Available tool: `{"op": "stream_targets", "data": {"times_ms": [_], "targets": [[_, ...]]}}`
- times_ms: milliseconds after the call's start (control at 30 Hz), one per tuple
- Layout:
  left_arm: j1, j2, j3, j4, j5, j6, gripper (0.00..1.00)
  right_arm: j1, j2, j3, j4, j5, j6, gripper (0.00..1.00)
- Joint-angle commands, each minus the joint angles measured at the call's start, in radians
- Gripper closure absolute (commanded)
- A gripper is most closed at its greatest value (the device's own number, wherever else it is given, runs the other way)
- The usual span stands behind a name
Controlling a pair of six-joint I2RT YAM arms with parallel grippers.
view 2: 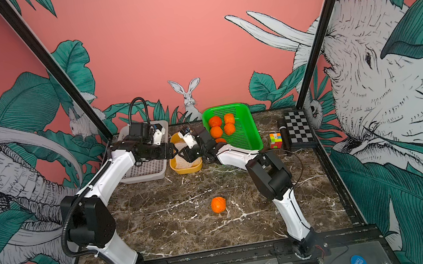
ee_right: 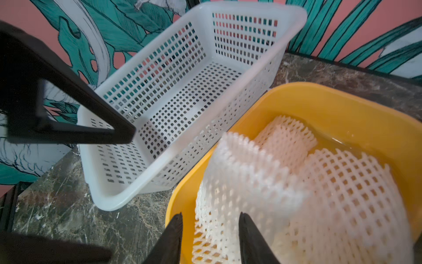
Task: Remove foam nets from oranges
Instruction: Place the foam net into the storage box.
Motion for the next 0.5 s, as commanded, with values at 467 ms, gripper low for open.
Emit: {"op": "stream_targets", "data": {"times_ms": [467], "targets": [[0.008, -0.215, -0.162, 0.077, 0.091, -0.086, 0.05, 0.012, -0.504, -0.377, -0.208, 0.03, -0.155, 0.36]]}}
